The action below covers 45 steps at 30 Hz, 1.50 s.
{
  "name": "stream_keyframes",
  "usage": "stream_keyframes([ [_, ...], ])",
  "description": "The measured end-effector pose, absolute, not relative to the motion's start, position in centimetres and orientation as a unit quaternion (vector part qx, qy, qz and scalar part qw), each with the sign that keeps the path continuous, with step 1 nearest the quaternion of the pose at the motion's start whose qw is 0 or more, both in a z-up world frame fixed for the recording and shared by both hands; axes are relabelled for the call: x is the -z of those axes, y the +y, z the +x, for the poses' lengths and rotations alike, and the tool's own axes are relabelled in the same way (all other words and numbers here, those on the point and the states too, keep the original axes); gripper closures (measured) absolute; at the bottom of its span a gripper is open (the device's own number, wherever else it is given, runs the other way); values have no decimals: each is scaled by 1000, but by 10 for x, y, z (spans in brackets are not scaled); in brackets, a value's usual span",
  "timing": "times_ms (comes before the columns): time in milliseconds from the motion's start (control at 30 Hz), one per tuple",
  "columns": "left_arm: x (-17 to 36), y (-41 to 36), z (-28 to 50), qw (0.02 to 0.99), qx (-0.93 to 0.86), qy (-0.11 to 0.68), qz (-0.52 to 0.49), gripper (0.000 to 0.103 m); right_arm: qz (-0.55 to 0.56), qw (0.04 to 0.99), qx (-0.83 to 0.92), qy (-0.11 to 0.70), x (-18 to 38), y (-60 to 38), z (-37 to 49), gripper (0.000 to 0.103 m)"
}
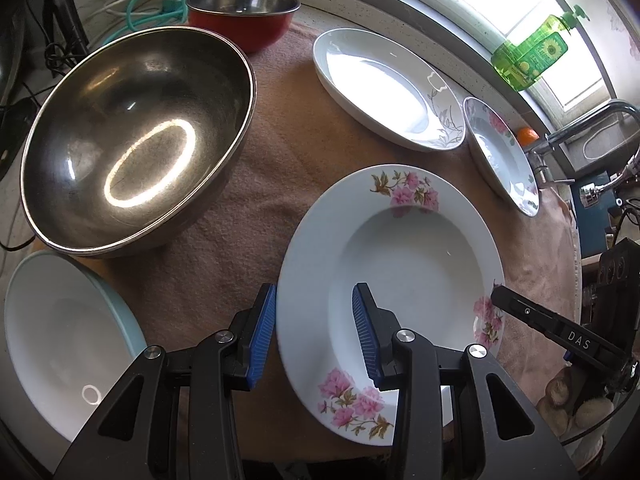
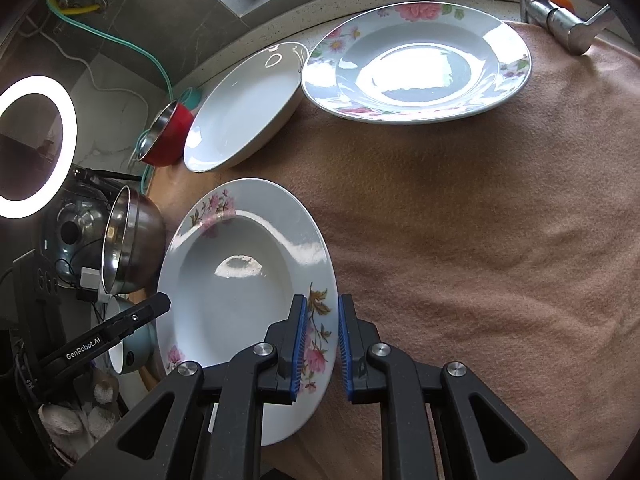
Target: Organize plates and bowls
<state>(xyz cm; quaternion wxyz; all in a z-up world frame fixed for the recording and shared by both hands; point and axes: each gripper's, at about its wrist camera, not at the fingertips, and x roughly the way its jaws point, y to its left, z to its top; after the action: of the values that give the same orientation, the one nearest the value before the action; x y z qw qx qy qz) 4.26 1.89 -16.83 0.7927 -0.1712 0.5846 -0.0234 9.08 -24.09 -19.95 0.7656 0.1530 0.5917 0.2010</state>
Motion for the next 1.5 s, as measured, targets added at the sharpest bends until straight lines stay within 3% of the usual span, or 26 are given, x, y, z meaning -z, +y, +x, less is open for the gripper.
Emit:
stream_keyframes([
  [1500,172,-10,35,788,63,597,-135,66,173,767,-163,596,204,-277,47,89],
])
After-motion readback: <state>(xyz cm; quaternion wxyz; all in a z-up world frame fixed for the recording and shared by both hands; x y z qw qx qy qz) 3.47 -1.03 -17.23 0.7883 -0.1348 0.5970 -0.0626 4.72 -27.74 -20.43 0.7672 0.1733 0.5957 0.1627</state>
